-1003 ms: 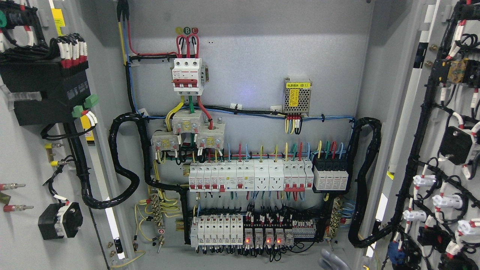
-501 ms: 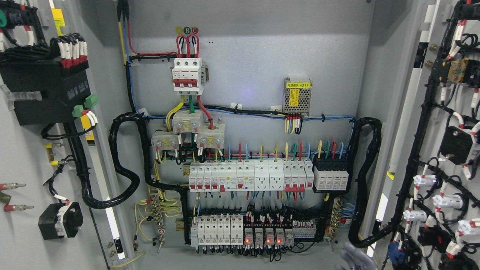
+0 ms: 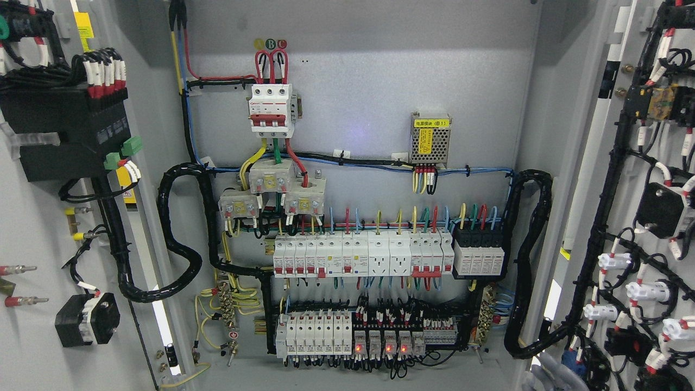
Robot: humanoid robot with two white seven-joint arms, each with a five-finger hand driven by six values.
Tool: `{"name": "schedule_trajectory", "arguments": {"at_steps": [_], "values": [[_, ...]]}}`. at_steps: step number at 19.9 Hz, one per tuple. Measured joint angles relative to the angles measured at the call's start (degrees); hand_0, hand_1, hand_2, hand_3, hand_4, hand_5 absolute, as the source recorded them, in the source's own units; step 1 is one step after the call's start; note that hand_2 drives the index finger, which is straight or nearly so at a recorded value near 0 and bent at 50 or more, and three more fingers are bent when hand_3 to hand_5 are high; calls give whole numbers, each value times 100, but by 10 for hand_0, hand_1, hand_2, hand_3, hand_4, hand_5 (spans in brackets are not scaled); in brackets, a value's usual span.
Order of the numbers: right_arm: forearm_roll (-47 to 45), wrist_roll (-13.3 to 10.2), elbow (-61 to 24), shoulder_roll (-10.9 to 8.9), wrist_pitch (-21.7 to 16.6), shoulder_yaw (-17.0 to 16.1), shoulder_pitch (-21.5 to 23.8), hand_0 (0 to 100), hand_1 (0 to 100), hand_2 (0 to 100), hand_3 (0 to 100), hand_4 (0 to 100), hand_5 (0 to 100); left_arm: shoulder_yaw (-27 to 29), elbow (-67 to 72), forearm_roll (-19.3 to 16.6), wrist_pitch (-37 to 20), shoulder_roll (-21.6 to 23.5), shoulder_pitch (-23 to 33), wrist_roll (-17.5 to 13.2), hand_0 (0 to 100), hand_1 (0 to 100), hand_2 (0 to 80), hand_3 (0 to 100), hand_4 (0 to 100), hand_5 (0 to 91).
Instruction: Open door with both hands
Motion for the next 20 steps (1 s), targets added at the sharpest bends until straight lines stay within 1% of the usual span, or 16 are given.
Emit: {"name": "schedule_trajectory", "arguments": {"at_steps": [5, 12, 20], "values": [[-294, 27, -17, -42, -7, -125, 69, 0, 500, 40, 0, 0, 0, 237, -153, 514, -131, -105, -36, -1, 120, 556, 0, 0, 0, 0], [-490, 35, -29, -91, -79, -318, 110, 0, 500, 40, 0, 0, 0, 709, -281, 1266, -155, -187, -12, -11, 120, 556, 0, 0, 0, 0], [-826, 40, -19, -117, -81, -645, 180, 0, 500, 40, 0, 0, 0, 1227, -315, 1858, -166, -216, 50, -73, 120, 556, 0, 0, 0, 0]]}}
